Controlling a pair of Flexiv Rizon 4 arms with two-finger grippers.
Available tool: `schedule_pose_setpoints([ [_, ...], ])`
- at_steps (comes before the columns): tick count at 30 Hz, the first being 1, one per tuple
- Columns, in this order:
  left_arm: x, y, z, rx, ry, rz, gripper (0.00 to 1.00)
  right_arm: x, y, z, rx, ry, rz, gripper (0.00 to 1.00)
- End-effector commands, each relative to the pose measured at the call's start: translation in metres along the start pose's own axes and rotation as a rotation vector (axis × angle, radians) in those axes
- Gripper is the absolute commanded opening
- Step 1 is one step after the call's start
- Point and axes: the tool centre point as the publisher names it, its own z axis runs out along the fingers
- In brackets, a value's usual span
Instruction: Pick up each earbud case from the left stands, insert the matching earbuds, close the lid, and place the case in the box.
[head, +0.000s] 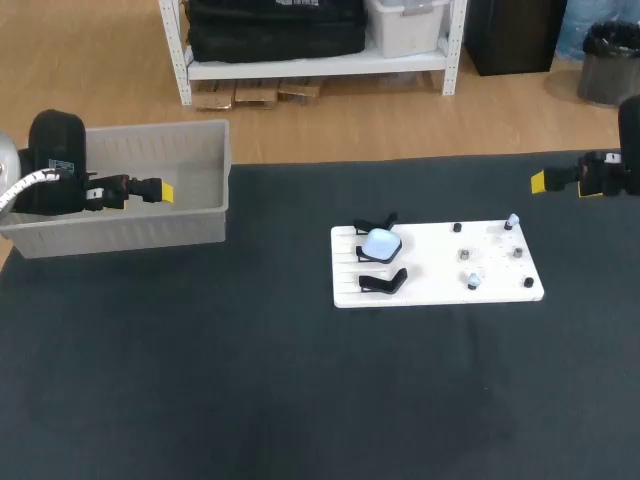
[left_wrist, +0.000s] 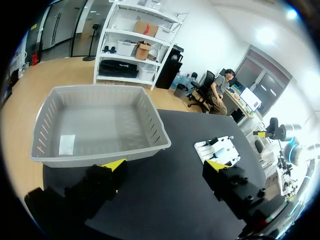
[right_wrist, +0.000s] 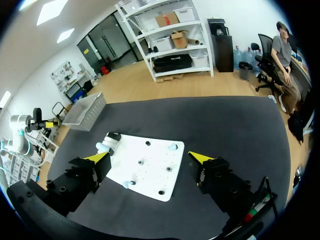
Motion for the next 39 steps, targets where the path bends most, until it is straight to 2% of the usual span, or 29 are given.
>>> schedule_pose_setpoints([
  [1, -0.001, -0.002, -0.001, -0.009, 0.007, -0.002, 1.0, 0.0, -0.001, 0.0, -0.005, 0.001, -0.001, 1.0],
  [3, -0.001, -0.002, -0.001, -0.009, 0.007, -0.002, 1.0, 0.0, -0.001, 0.0, -0.005, 0.001, -0.001, 1.0],
  [9, -0.006, -0.016, 0.007, 0.057, 0.024, 0.107, 1.0, 0.0, -0.001, 0.0, -0.005, 0.001, -0.001, 1.0],
  [15, -0.016, -0.042, 0.017, 0.162, 0.027, 0.296, 1.0, 0.0, -0.001, 0.0, -0.005, 0.001, -0.001, 1.0],
  [24, -0.026, -0.083, 0.042, 0.368, 0.043, 0.565, 1.0, 0.0, -0.001, 0.0, -0.005, 0.001, -0.001, 1.0],
  [31, -0.024, -0.108, 0.064, 0.494, 0.061, 0.737, 1.0, 0.0, -0.001, 0.0, -0.005, 0.001, -0.001, 1.0],
  [35, -0.017, -0.124, 0.078, 0.538, 0.06, 0.818, 1.0, 0.0, -0.001, 0.0, -0.005, 0.001, -0.001, 1.0],
  [39, -0.014, -0.134, 0.092, 0.561, 0.047, 0.847, 1.0, 0.0, -0.001, 0.0, -0.005, 0.001, -0.001, 1.0],
])
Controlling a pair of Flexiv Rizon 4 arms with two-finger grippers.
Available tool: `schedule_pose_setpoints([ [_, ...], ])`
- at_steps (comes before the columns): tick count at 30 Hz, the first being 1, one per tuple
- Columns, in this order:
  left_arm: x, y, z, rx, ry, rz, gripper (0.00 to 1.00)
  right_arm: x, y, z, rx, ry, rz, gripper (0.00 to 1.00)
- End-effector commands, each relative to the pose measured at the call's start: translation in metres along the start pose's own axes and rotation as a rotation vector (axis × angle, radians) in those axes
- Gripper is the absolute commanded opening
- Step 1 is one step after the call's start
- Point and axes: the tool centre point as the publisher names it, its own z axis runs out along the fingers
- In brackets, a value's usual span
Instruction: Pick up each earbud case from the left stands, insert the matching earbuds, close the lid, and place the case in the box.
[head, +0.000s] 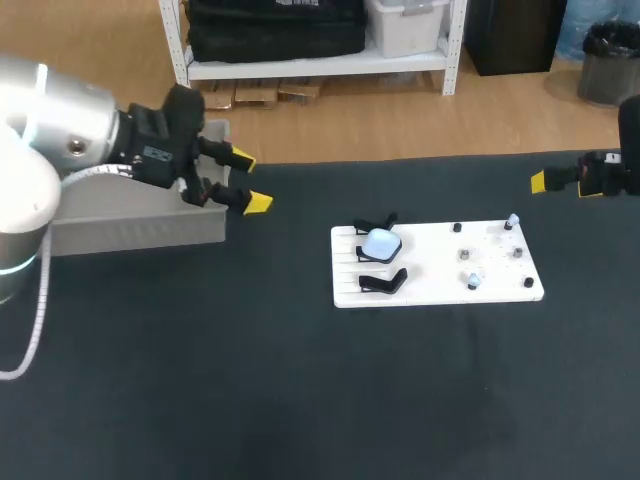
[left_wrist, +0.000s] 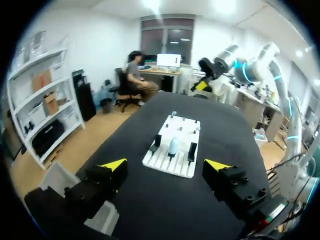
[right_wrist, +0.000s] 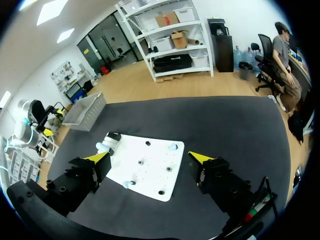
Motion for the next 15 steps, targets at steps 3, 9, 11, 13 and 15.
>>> schedule_pose_setpoints([
  [3, -0.002, 0.006, 0.031, 0.105, -0.017, 0.071, 1.0, 0.0, -0.001, 0.0, -0.005, 0.001, -0.001, 1.0],
  [9, 0.0, 0.006, 0.047, 0.134, -0.036, 0.131, 1.0, 0.0, -0.001, 0.0, -0.005, 0.001, -0.001, 1.0],
  [11, 0.002, 0.005, 0.052, 0.137, -0.045, 0.144, 1.0, 0.0, -0.001, 0.0, -0.005, 0.001, -0.001, 1.0],
  [13, 0.004, 0.004, 0.058, 0.138, -0.046, 0.15, 1.0, 0.0, -0.001, 0.0, -0.005, 0.001, -0.001, 1.0],
  [15, 0.007, 0.002, 0.064, 0.135, -0.054, 0.166, 1.0, 0.0, -0.001, 0.0, -0.005, 0.001, -0.001, 1.0],
])
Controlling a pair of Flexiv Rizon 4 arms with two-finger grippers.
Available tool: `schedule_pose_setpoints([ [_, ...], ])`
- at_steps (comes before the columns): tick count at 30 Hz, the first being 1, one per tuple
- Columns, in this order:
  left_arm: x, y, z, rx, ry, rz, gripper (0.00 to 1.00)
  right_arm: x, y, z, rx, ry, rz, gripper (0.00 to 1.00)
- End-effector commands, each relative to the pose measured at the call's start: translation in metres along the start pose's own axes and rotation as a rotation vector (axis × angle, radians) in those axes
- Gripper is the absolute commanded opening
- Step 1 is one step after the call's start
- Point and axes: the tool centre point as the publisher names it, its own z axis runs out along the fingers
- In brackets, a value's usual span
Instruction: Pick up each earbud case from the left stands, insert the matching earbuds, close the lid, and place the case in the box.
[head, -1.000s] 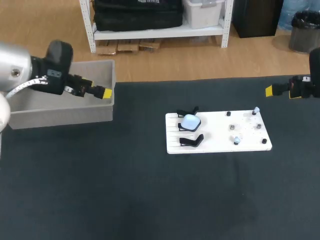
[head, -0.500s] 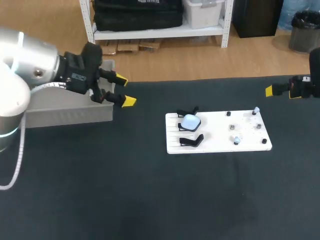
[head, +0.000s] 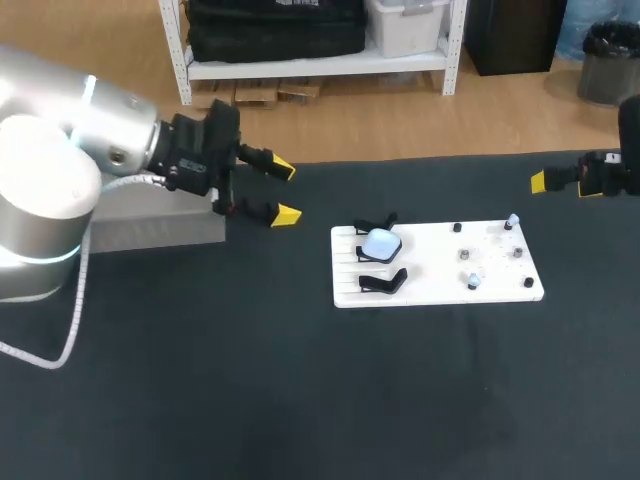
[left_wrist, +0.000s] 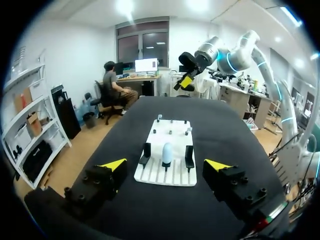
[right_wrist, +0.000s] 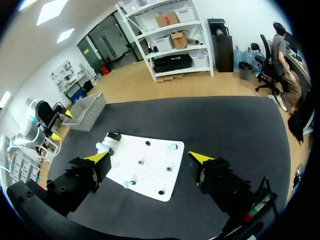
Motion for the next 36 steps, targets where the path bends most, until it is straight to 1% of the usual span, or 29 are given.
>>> schedule_pose_setpoints([
  [1, 0.008, 0.004, 0.016, 0.009, -0.013, 0.018, 1.0, 0.0, -0.001, 0.0, -0.005, 0.001, -0.001, 1.0],
  [6, 0.018, 0.0, 0.033, 0.019, -0.01, 0.031, 1.0, 0.0, -0.001, 0.0, -0.005, 0.001, -0.001, 1.0],
  [12, 0.025, 0.0, 0.053, 0.026, -0.014, 0.031, 1.0, 0.0, -0.001, 0.0, -0.005, 0.001, -0.001, 1.0],
  [19, 0.03, 0.001, 0.072, 0.022, -0.028, 0.051, 1.0, 0.0, -0.001, 0.0, -0.005, 0.001, -0.001, 1.0],
  [23, 0.032, 0.001, 0.082, 0.042, -0.034, 0.06, 0.99, 0.0, -0.001, 0.0, -0.005, 0.001, -0.001, 1.0],
  [25, 0.034, 0.001, 0.088, 0.052, -0.036, 0.065, 0.84, 0.0, -0.001, 0.0, -0.005, 0.001, -0.001, 1.0],
  [26, 0.034, 0.001, 0.09, 0.054, -0.036, 0.066, 0.8, 0.0, -0.001, 0.0, -0.005, 0.001, -0.001, 1.0],
  [28, 0.036, 0.001, 0.096, 0.06, -0.032, 0.062, 0.78, 0.0, -0.001, 0.0, -0.005, 0.001, -0.001, 1.0],
  [31, 0.038, 0.001, 0.104, 0.06, -0.029, 0.058, 0.82, 0.0, -0.001, 0.0, -0.005, 0.001, -0.001, 1.0],
  [34, 0.037, 0.002, 0.109, 0.064, -0.029, 0.056, 0.74, 0.0, -0.001, 0.0, -0.005, 0.001, -0.001, 1.0],
  [35, 0.037, 0.002, 0.111, 0.065, -0.03, 0.056, 0.69, 0.0, -0.001, 0.0, -0.005, 0.001, -0.001, 1.0],
  [36, 0.037, 0.002, 0.113, 0.066, -0.031, 0.055, 0.67, 0.0, -0.001, 0.0, -0.005, 0.001, -0.001, 1.0],
])
